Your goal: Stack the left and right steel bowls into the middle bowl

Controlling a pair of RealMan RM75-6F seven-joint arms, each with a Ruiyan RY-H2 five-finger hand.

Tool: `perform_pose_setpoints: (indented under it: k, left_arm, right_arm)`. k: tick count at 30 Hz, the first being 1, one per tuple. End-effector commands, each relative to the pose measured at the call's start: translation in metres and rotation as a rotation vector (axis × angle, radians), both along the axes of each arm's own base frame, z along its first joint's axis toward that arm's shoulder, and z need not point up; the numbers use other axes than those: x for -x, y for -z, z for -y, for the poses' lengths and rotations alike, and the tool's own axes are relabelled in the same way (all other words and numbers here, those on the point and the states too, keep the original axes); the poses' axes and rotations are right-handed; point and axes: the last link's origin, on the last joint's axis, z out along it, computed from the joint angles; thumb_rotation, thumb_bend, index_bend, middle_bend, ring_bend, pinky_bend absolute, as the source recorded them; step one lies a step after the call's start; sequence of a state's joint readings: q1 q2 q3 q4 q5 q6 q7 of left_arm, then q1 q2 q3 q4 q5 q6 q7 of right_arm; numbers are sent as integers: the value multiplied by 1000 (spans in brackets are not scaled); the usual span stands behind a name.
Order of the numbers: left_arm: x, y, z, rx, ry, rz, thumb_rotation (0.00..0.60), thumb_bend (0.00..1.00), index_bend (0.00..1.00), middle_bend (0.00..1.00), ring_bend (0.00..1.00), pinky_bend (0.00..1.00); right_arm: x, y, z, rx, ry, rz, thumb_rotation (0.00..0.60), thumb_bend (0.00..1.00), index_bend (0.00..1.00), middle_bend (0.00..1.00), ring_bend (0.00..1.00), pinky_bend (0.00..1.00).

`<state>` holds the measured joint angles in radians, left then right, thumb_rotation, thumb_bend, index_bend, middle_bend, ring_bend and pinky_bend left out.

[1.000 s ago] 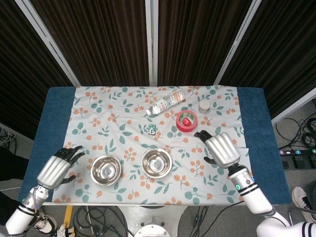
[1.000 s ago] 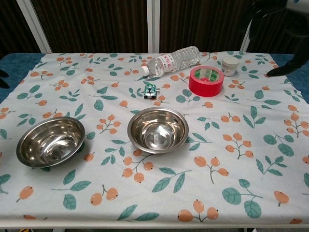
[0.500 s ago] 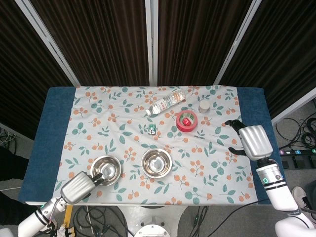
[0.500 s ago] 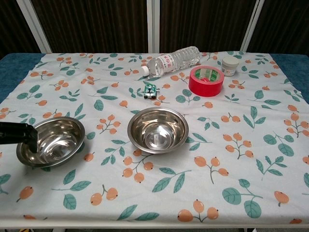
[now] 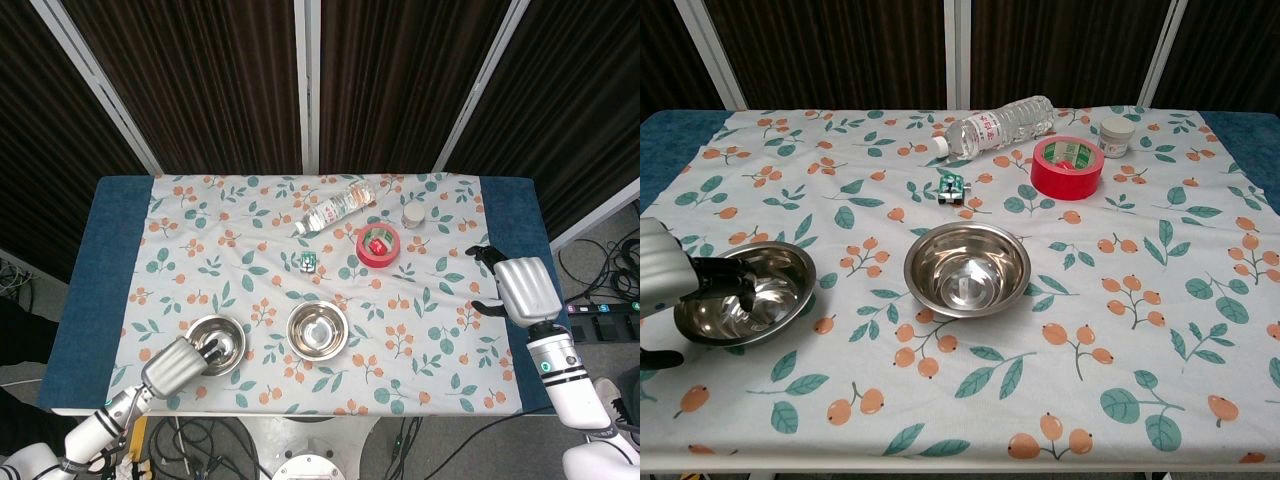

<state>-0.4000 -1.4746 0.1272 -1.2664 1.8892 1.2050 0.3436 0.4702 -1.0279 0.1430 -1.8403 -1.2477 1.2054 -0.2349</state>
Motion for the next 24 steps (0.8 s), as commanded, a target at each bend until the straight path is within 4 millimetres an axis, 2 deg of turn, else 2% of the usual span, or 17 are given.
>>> perform_pose_setpoints:
  k: [1, 12, 18, 24]
  left_arm:
    - [0, 4, -4, -11, 19, -17, 600, 178, 492, 484, 884, 897]
    - [3, 16, -9, -40, 83, -87, 600, 249, 648, 640, 945, 942]
    - [4, 19, -9, -48, 106, -92, 600, 251, 681, 686, 952, 947]
    - [6, 22, -11, -50, 115, -96, 600, 258, 711, 728, 971, 960]
  right_arm:
    - [3, -1, 0, 1, 7, 3, 600, 0, 264, 354, 885, 900]
    - [15, -4, 0, 0, 36, 17, 600, 0, 229, 402, 886, 900]
    - [21, -7, -1, -1, 53, 19, 600, 0, 229, 446, 886, 900]
    - [24, -7, -1, -3, 62, 22, 600, 0, 228, 449, 886, 900]
